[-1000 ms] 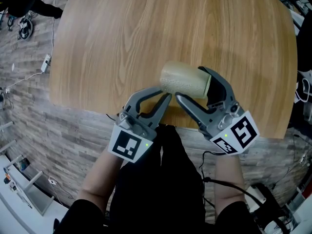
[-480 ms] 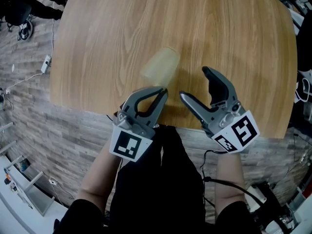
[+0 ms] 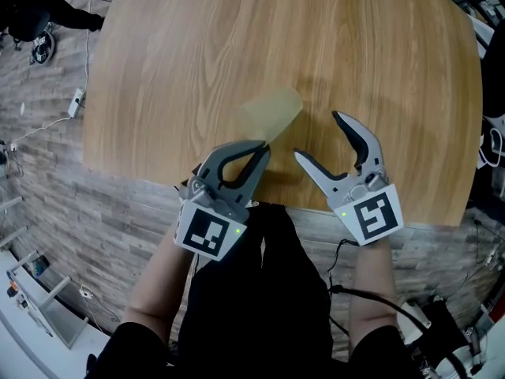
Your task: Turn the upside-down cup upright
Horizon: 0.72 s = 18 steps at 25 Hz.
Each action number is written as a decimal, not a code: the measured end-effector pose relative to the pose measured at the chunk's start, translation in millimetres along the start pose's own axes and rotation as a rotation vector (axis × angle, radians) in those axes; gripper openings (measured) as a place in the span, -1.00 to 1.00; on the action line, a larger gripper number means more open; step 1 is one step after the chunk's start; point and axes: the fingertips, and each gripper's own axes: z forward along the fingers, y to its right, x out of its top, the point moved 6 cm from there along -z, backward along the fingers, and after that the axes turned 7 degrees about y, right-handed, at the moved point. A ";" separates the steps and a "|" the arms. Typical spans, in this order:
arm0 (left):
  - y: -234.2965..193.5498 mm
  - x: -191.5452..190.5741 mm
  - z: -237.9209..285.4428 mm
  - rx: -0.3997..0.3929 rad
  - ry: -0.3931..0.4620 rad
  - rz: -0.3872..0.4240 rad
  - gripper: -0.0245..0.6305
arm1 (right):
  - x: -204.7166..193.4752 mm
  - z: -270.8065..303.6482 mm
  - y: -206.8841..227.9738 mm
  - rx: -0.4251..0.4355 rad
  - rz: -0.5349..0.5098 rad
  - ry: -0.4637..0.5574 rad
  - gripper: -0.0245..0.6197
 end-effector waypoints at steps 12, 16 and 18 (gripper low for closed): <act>14.4 13.9 -2.0 -0.195 -0.089 -0.089 -0.87 | -7.8 34.6 -31.3 0.055 -0.412 -0.217 0.01; 16.0 15.0 -2.5 -0.247 -0.099 -0.110 -0.87 | -10.9 39.3 -39.8 0.061 -0.525 -0.247 0.01; 18.0 17.3 -2.4 -0.284 -0.090 -0.122 -0.87 | -13.6 41.9 -43.9 0.065 -0.567 -0.258 0.01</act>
